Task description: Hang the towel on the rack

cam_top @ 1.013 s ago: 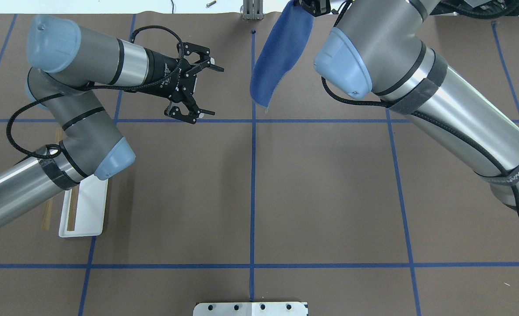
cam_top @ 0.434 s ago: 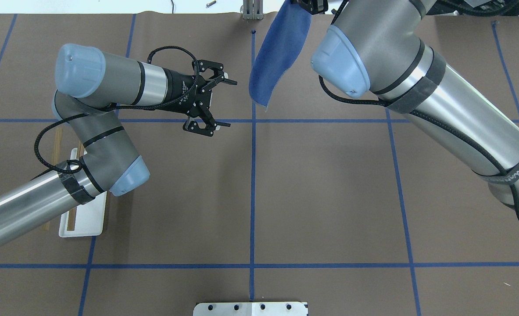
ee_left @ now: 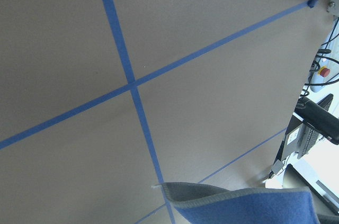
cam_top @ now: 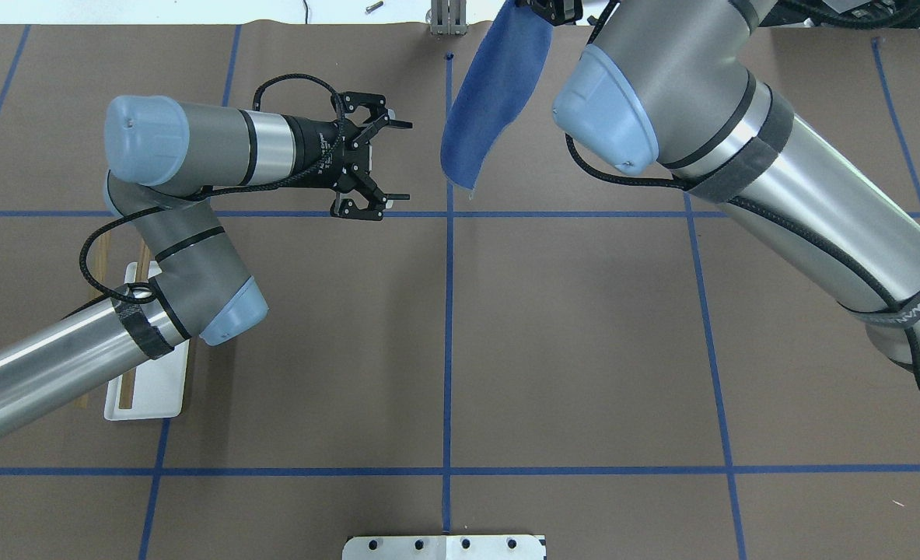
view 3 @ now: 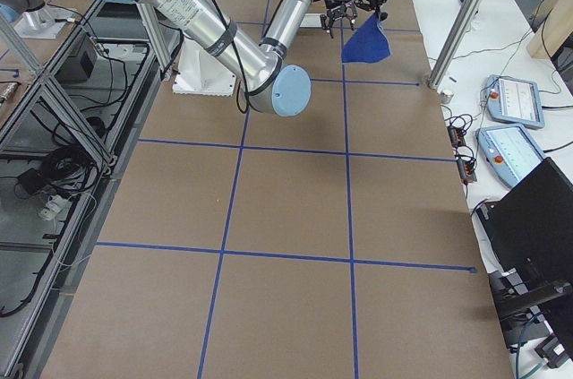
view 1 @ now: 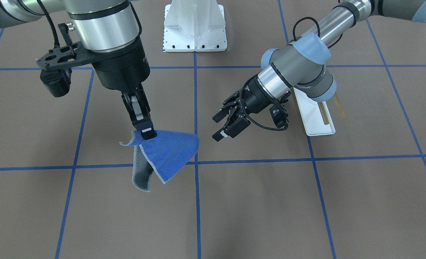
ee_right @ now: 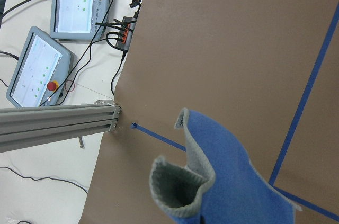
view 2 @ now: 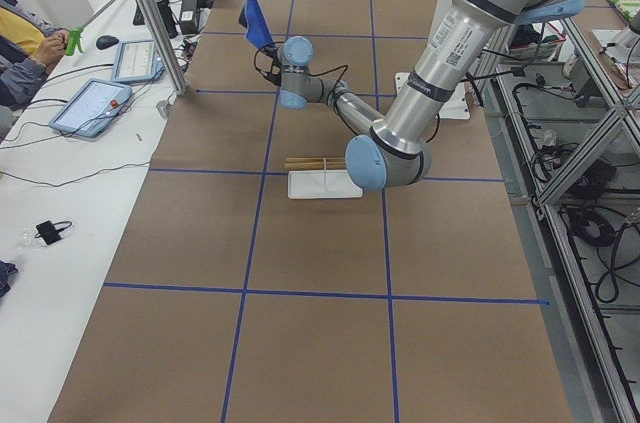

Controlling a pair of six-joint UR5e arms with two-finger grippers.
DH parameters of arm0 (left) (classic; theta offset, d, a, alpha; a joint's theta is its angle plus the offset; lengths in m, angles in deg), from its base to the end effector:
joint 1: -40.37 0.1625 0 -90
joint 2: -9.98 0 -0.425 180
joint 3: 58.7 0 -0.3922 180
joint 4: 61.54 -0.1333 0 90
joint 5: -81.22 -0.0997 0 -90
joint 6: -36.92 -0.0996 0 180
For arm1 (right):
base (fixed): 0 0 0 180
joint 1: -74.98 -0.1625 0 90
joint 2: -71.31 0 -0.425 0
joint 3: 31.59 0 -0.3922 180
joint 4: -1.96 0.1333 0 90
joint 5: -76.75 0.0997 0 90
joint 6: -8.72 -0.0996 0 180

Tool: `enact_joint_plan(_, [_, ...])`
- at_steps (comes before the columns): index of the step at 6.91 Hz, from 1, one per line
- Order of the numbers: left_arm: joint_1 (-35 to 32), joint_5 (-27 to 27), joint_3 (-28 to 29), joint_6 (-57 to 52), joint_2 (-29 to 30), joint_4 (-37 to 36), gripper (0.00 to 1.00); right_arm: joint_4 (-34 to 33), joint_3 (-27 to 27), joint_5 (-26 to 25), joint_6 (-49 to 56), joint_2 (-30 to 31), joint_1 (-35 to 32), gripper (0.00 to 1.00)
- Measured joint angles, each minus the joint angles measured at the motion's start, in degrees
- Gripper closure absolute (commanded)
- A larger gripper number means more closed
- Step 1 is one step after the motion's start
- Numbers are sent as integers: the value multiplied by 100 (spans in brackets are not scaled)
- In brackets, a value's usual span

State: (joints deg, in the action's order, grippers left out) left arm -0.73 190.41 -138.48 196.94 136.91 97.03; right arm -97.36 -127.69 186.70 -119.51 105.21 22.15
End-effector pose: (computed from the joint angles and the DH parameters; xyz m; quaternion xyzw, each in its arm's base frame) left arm 0.4540 -0.5295 0.2180 -0.2907 0.6775 -0.4783 0.4773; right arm -0.3260 -0.5943 0.0296 -0.0981 -0.4547 0.5753 0.6728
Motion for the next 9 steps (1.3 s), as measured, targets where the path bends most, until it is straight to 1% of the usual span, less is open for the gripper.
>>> enact_joint_plan(2, [105,-525,297,913,42,694,4,-5,-12,0,-46,-23,12,100])
enact_joint_plan(3, [208,-737,374,1104,84,868,4,-3,-13,0,-129,-56,25,100])
enact_joint_plan(5, [319,-877,407,1203,171,941,3,-1,-11,-72,-284,-105,100,100])
enact_joint_plan(7, [352,-906,416,1238,208,948,4,-1,-36,-191,-387,-120,200,100])
enact_joint_plan(9, [352,-931,419,1313,209,951,6,-30,-136,-187,-403,-108,216,100])
